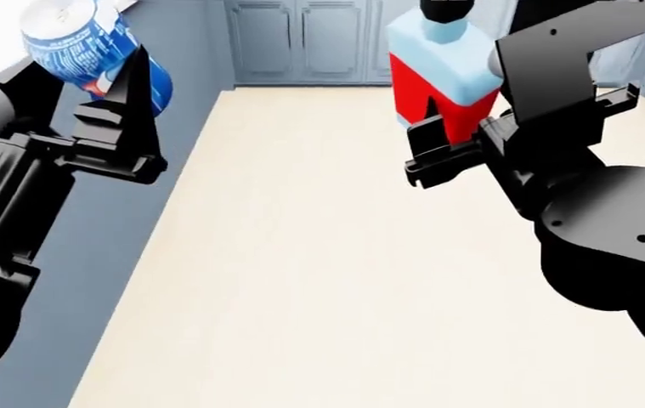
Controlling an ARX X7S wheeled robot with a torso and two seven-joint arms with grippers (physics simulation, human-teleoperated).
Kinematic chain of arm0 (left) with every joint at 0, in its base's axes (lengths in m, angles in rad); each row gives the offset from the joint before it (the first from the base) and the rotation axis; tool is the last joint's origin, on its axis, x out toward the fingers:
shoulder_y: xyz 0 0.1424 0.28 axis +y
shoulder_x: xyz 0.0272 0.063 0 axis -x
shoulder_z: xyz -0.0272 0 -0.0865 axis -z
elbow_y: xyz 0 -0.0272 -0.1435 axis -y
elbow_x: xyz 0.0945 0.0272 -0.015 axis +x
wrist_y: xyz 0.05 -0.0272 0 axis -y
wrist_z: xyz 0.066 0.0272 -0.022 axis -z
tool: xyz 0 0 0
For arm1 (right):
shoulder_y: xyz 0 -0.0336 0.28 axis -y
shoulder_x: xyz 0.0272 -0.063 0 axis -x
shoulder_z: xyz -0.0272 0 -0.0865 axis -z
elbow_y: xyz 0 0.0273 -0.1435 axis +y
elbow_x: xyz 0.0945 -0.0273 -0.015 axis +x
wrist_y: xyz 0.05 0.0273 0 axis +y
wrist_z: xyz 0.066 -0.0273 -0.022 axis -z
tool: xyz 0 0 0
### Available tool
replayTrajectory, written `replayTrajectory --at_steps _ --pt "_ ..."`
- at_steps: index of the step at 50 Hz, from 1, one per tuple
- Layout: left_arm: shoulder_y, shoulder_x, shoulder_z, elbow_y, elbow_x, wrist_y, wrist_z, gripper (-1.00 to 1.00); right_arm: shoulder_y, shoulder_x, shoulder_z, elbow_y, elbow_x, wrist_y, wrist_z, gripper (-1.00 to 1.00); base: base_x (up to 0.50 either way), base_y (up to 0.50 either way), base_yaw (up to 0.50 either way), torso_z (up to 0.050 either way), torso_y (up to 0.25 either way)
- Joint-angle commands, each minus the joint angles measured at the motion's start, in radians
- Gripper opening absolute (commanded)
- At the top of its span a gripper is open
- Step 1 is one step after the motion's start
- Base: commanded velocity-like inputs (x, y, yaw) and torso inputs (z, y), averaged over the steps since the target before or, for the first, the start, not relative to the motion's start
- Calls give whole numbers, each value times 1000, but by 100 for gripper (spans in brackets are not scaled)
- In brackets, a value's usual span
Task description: Move the drinks to the dining counter.
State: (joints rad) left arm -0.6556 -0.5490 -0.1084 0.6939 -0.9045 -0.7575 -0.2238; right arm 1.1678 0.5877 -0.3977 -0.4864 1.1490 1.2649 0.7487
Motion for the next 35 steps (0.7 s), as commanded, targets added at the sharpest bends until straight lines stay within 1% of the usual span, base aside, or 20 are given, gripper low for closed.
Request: replayTrajectory --at_steps 1,5,10,21,35 --pt "-193 -28 14 -27 -75 -79 -54 -100 143 -25 12 19 -8 75 18 -100 -499 -229 0 0 0" --pt "-225 -29 27 -39 -76 -88 -55 -100 175 -34 -7 39 -19 76 4 -100 -499 -223 0 0 0" --pt "-216 -34 24 -31 -80 -87 -56 -100 188 -38 -21 40 -27 68 -6 -100 -499 -137 0 2 0" --pt "-186 -17 52 -48 -38 -52 -33 -100 189 -27 -30 37 -30 62 -5 -100 -500 -11 0 0 1" --pt "-157 -30 23 -31 -53 -39 -37 -100 192 -25 -53 34 -37 54 -6 -100 -500 -3 0 1 1"
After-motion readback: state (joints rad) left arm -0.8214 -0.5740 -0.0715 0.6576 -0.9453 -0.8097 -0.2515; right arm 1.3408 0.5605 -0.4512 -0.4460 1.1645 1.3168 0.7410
